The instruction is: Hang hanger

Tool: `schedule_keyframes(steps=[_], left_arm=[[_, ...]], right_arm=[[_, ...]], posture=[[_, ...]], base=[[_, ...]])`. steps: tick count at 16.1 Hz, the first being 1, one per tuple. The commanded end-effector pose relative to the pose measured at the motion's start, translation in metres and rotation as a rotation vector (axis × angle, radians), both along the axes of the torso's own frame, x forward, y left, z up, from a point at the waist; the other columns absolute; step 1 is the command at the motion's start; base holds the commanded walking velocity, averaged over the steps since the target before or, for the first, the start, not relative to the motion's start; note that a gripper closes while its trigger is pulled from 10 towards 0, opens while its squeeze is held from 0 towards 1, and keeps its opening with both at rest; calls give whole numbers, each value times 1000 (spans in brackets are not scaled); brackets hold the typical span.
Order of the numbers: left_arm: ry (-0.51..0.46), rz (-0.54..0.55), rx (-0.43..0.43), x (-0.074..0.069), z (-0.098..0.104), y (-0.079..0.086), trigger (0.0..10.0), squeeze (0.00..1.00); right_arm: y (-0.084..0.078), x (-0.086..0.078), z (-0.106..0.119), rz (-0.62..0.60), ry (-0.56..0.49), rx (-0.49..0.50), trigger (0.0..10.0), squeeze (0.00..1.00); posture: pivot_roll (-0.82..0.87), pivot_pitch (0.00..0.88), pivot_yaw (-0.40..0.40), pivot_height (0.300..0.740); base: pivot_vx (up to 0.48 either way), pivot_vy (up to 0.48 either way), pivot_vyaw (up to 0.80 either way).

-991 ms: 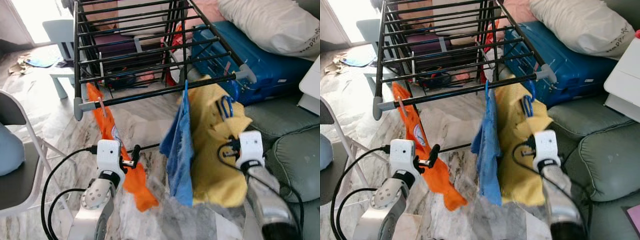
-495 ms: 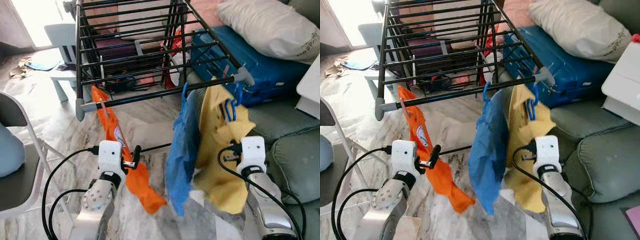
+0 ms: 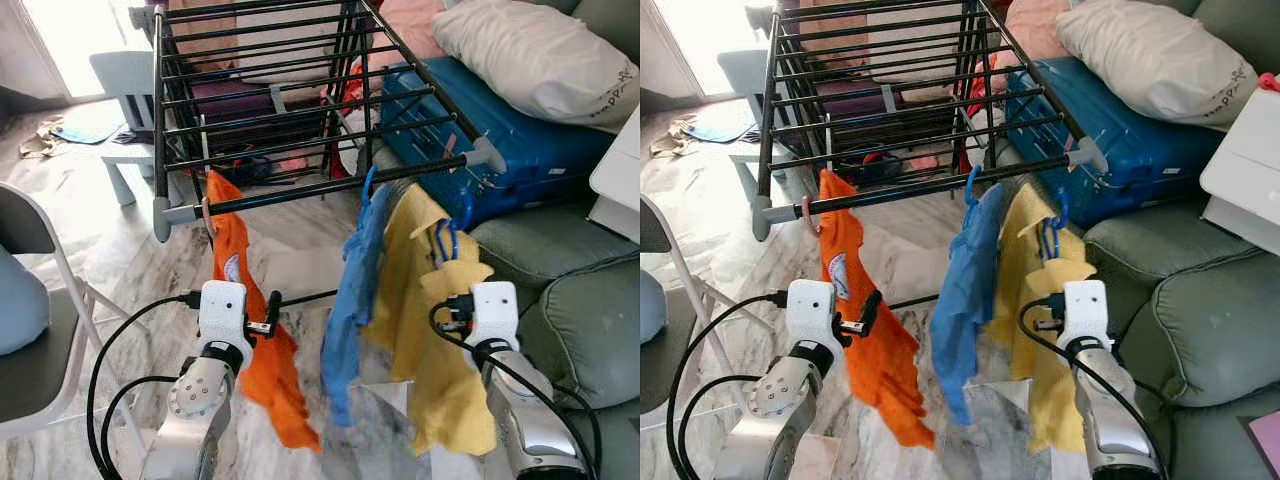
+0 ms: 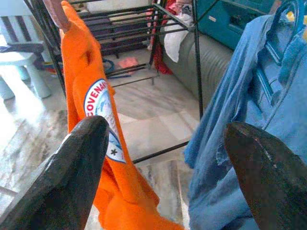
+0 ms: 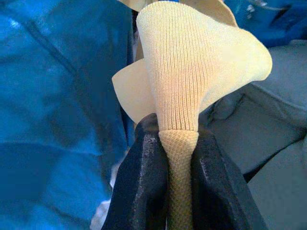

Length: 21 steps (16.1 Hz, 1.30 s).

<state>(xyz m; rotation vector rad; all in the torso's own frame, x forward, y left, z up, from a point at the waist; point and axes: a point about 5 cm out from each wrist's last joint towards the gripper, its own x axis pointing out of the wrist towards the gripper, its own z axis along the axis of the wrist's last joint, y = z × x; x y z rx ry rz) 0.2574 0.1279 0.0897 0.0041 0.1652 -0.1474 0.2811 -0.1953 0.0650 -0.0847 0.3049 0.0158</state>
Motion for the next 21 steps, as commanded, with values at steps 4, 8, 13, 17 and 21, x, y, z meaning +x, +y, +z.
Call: schedule_keyframes(steps=[4, 8, 13, 17, 21], left_arm=[[-8, 7, 10, 4, 2, -3, 10000, 0], [-13, 12, 6, 7, 4, -4, 10000, 0], [-12, 48, 7, 5, 4, 1, 10000, 0], [-2, 47, 7, 4, 2, -1, 10000, 0], [3, 45, 1, 3, 2, -3, 10000, 0]], right_arm=[[12, 13, 19, 11, -88, 6, 10000, 0], [12, 17, 24, 9, -92, -19, 10000, 0], [18, 15, 26, 49, -87, 17, 10000, 0], [23, 15, 28, 58, -89, 103, 10000, 0], [22, 11, 28, 59, -64, 121, 10000, 0]], posture=[[-100, 0, 36, 740], [-106, 0, 30, 740], [-95, 0, 16, 740], [-106, 0, 18, 740], [-109, 7, 15, 740]], base=[[-61, 0, 0], [-252, 0, 0], [-269, 0, 0], [-273, 0, 0], [-273, 0, 0]])
